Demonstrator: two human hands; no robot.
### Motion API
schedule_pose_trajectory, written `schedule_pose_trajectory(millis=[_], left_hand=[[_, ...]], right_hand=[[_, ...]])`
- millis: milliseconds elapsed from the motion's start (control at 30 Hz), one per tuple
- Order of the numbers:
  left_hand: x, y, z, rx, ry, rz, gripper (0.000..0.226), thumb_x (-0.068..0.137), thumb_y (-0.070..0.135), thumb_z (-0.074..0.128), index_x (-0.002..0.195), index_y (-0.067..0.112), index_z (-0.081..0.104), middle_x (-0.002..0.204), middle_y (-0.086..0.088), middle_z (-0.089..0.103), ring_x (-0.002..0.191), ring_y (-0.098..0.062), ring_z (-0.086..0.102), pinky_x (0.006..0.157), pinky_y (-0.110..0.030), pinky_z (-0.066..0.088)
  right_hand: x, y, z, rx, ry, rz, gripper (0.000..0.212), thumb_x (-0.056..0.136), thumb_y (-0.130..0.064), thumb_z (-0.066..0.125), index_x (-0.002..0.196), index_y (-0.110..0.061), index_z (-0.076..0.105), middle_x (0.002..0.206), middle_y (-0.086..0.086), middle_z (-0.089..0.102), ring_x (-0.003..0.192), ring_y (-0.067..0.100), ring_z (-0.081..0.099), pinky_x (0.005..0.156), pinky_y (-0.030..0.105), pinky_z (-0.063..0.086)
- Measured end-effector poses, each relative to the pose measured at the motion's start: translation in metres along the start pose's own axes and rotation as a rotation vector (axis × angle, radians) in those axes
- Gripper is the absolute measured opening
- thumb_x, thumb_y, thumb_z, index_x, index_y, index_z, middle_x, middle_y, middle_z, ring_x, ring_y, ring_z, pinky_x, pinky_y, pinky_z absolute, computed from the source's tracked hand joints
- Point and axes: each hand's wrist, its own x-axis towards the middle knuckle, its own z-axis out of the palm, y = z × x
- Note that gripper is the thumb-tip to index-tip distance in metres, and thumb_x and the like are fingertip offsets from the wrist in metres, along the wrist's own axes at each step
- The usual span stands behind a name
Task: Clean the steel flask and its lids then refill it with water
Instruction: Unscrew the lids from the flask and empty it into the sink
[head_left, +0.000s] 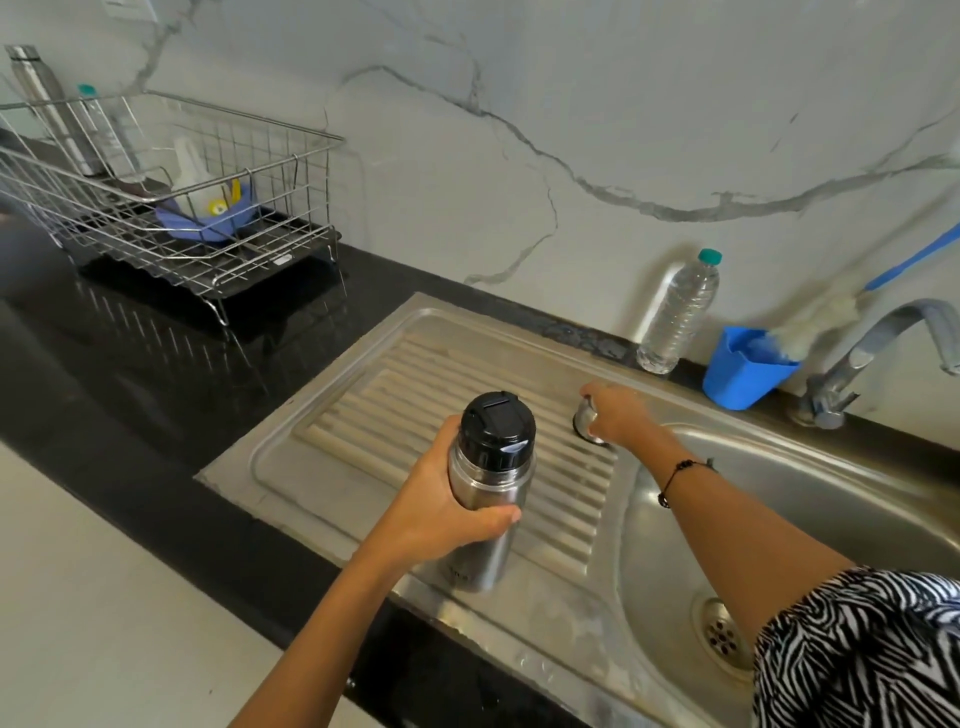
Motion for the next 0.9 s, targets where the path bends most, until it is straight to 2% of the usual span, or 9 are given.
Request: schedule_pose_trajectory(millis=[133,233,300,333,400,467,600,767,900], left_hand=[[-0.001,0.001,0.0,-0.001,-0.002,0.007,0.065,0.059,0.007,0.077,0.112,0.03,0.048,0.094,0.014,0.066,0.087,0.003,0.065,0.071,-0.012,0.048],[-0.002,0.002,0.0,-0.003,-0.011,0.004,0.065,0.06,0.006,0.079,0.113,0.028,0.047,0.098,0.009,0.065,0.088,0.002,0.065,0.072,-0.013,0.049],[-0.003,0.002,0.0,-0.008,-0.018,-0.001,0.065,0.058,0.013,0.077,0.114,0.029,0.048,0.098,0.009,0.065,0.089,0.001,0.065,0.073,-0.014,0.049],[-0.003,0.003,0.0,-0.009,-0.016,-0.003,0.066,0.057,0.016,0.077,0.114,0.03,0.047,0.099,0.009,0.065,0.09,0.0,0.065,0.073,-0.014,0.049],[-0.003,0.002,0.0,-0.01,-0.01,0.0,0.07,0.053,0.025,0.079,0.115,0.03,0.047,0.103,0.008,0.065,0.094,-0.001,0.065,0.075,-0.015,0.049],[-0.002,0.002,0.0,0.019,-0.008,0.007,0.07,0.055,0.024,0.079,0.117,0.03,0.047,0.106,0.008,0.065,0.098,-0.001,0.064,0.077,-0.015,0.05],[0.0,-0.005,0.004,0.116,0.072,0.043,0.054,0.066,-0.001,0.081,0.104,0.025,0.053,0.087,0.014,0.066,0.083,0.007,0.065,0.067,-0.009,0.048],[0.002,-0.012,0.008,0.263,0.119,0.068,0.048,0.068,0.021,0.082,0.107,0.011,0.055,0.087,0.012,0.057,0.082,0.015,0.055,0.059,-0.001,0.039],[0.002,-0.007,0.006,0.22,0.095,0.048,0.05,0.064,0.013,0.082,0.105,0.012,0.054,0.083,0.01,0.06,0.075,0.01,0.06,0.054,-0.007,0.043]], right_hand=[[-0.007,-0.015,-0.017,-0.032,-0.041,0.018,0.07,0.088,-0.018,0.055,0.147,-0.018,0.018,0.141,0.022,0.035,0.123,0.038,0.042,0.098,0.042,0.04],[-0.036,-0.049,-0.059,0.11,0.132,-0.112,0.057,0.088,-0.025,0.057,0.139,-0.012,0.034,0.121,0.018,0.057,0.096,0.032,0.06,0.085,0.037,0.048],[-0.072,-0.08,-0.096,0.178,0.172,-0.209,0.038,0.092,-0.037,0.052,0.118,-0.01,0.053,0.098,0.011,0.066,0.069,0.026,0.064,0.076,0.037,0.053],[-0.094,-0.096,-0.112,0.186,0.155,-0.25,0.04,0.092,-0.045,0.048,0.103,-0.008,0.059,0.087,0.008,0.066,0.062,0.024,0.064,0.072,0.037,0.054],[-0.14,-0.127,-0.134,0.105,0.099,-0.301,0.054,0.09,-0.06,0.039,0.072,-0.012,0.054,0.071,0.003,0.057,0.06,0.021,0.057,0.064,0.034,0.05],[-0.172,-0.15,-0.133,-0.113,0.11,-0.303,0.059,0.086,-0.07,0.031,0.058,-0.018,0.039,0.065,-0.002,0.042,0.066,0.018,0.045,0.062,0.032,0.038],[-0.189,-0.164,-0.104,-0.285,0.23,-0.24,0.065,0.084,-0.074,0.019,0.065,-0.015,0.041,0.059,-0.002,0.034,0.064,0.018,0.04,0.051,0.028,0.026],[-0.197,-0.166,-0.09,-0.307,0.348,-0.198,0.064,0.078,-0.079,0.03,0.082,-0.015,0.039,0.055,-0.003,0.038,0.045,0.013,0.03,0.044,0.026,0.017],[-0.186,-0.158,-0.079,-0.231,0.54,-0.322,0.043,0.089,-0.056,0.039,0.077,-0.016,0.036,0.053,0.003,0.041,0.046,0.019,0.029,0.044,0.023,0.014]])
